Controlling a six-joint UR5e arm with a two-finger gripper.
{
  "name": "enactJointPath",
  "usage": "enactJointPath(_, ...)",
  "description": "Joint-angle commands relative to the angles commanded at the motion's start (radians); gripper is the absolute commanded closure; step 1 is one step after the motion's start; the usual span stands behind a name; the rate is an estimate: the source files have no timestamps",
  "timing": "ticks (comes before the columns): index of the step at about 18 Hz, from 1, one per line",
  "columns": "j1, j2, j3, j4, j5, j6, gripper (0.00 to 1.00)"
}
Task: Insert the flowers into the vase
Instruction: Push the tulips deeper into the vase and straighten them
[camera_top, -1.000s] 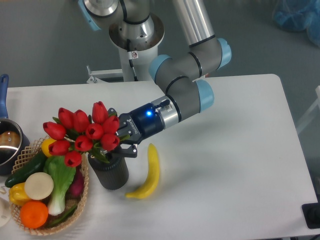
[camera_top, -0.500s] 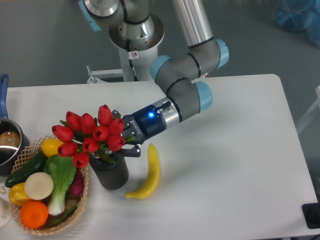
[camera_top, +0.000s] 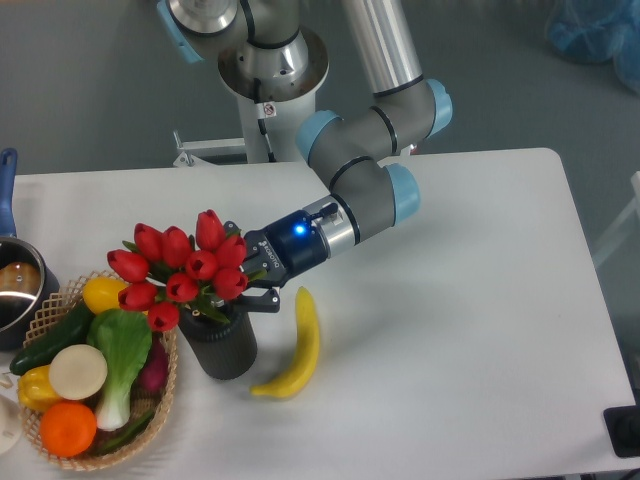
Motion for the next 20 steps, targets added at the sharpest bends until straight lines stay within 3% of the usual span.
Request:
enactJointPath(17,0.017,-0.020,-0.006,0.000,0.012,0.028,0.73)
enactJointPath(20,0.017,-0.020,-0.005,0.000,0.012,0.028,0.61)
